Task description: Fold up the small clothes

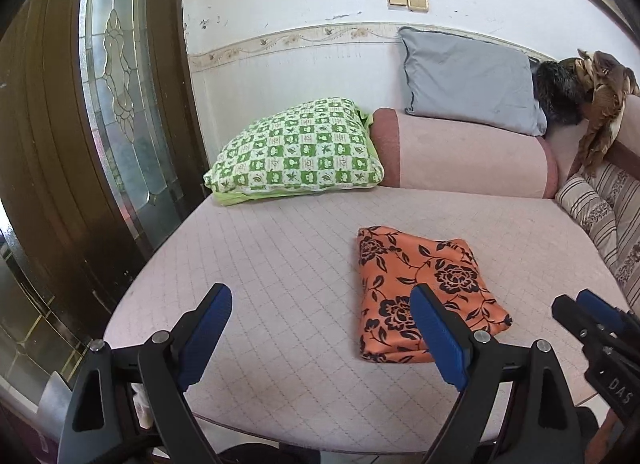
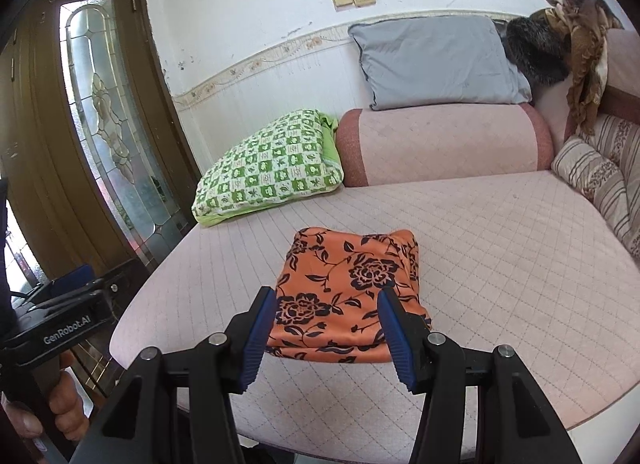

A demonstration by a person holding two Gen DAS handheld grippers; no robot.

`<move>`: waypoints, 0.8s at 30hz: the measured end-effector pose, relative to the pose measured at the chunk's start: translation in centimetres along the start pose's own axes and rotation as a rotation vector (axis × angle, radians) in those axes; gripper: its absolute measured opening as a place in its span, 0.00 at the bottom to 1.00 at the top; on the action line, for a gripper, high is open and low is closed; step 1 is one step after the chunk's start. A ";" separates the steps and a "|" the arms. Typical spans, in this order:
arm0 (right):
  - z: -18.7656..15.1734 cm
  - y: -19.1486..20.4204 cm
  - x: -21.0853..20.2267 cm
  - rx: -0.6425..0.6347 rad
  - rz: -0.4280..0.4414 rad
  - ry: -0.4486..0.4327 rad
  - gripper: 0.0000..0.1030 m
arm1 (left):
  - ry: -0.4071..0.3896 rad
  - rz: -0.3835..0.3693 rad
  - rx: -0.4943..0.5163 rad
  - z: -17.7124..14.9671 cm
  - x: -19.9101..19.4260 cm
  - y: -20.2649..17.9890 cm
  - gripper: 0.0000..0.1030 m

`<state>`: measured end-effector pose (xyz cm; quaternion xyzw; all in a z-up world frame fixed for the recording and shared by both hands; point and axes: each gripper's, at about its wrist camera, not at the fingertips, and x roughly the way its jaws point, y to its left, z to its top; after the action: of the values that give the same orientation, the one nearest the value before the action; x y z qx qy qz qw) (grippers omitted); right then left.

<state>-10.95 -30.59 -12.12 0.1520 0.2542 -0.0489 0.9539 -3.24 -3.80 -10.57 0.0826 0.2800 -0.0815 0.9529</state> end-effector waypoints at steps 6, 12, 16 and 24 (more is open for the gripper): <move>0.6 0.9 -0.1 -0.012 0.004 -0.004 0.55 | -0.002 0.005 0.010 0.3 -0.4 0.7 0.88; 0.9 1.6 -0.2 -0.024 -0.004 0.009 0.55 | 0.009 -0.011 -0.006 0.9 -0.9 1.6 0.88; 1.0 1.8 -0.3 -0.027 -0.006 0.011 0.55 | 0.009 -0.025 -0.012 0.9 -1.3 1.8 0.88; 1.0 2.5 -1.2 -0.030 -0.014 -0.001 0.55 | -0.001 -0.041 -0.014 1.0 -2.2 2.0 0.88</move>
<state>-11.05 -28.51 -10.04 0.1357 0.2556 -0.0516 0.9558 -4.19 -1.83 -8.34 0.0699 0.2817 -0.0991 0.9518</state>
